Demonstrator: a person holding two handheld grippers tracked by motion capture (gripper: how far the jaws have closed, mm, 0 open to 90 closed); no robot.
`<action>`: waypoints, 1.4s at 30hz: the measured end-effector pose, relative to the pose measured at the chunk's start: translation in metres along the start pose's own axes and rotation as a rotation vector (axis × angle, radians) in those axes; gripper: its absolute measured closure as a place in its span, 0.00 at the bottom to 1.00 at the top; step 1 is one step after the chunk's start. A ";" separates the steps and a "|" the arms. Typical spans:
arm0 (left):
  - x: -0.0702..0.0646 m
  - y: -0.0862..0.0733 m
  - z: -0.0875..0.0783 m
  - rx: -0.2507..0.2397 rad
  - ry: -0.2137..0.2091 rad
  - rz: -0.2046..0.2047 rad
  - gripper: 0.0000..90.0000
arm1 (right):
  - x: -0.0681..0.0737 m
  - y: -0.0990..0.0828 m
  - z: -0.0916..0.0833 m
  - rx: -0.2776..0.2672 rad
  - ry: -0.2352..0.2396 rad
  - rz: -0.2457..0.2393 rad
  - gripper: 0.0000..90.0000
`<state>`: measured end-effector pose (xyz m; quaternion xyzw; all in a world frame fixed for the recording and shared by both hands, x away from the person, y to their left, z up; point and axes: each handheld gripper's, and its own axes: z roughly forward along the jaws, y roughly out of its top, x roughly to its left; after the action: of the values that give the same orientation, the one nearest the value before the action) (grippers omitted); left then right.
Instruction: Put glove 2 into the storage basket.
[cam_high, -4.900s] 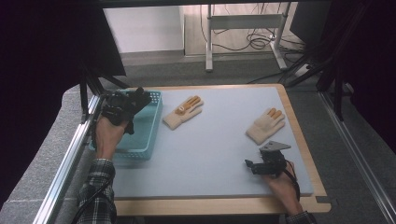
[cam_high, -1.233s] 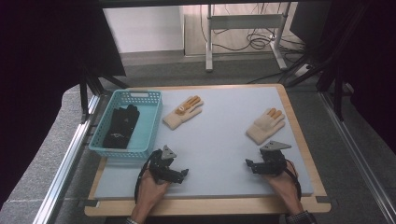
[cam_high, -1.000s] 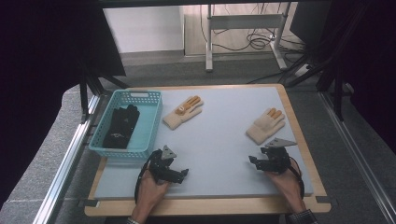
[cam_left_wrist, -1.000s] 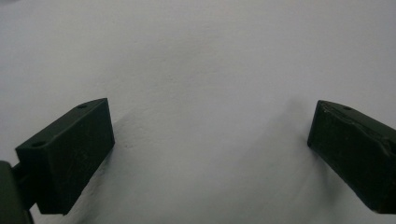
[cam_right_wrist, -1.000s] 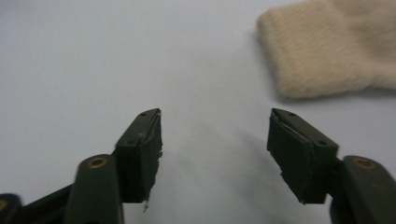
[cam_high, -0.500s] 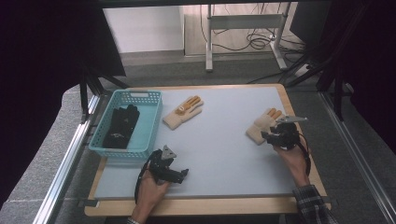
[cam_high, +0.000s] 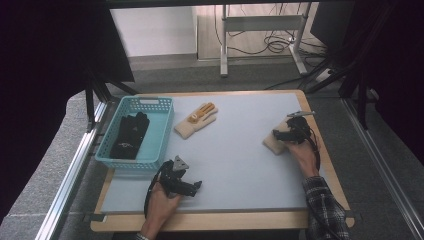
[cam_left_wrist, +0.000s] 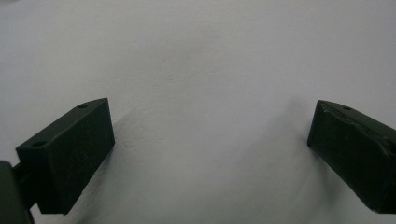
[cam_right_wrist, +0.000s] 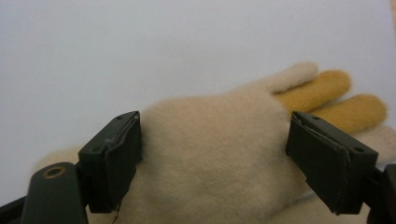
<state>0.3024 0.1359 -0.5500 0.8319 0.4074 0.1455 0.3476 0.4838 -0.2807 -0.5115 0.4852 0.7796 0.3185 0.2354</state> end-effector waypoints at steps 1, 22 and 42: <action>0.000 0.000 0.000 0.000 0.000 0.000 0.01 | 0.000 -0.001 0.005 0.006 -0.005 -0.001 0.20; 0.000 0.000 0.000 0.000 0.000 0.001 0.01 | 0.013 0.004 -0.028 -0.032 0.105 -0.046 0.58; 0.000 0.000 0.000 -0.002 0.002 0.002 0.01 | 0.166 0.002 -0.059 -0.034 0.481 -0.423 0.55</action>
<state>0.3024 0.1360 -0.5501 0.8318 0.4068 0.1471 0.3479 0.3753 -0.1450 -0.4788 0.2193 0.8909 0.3811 0.1137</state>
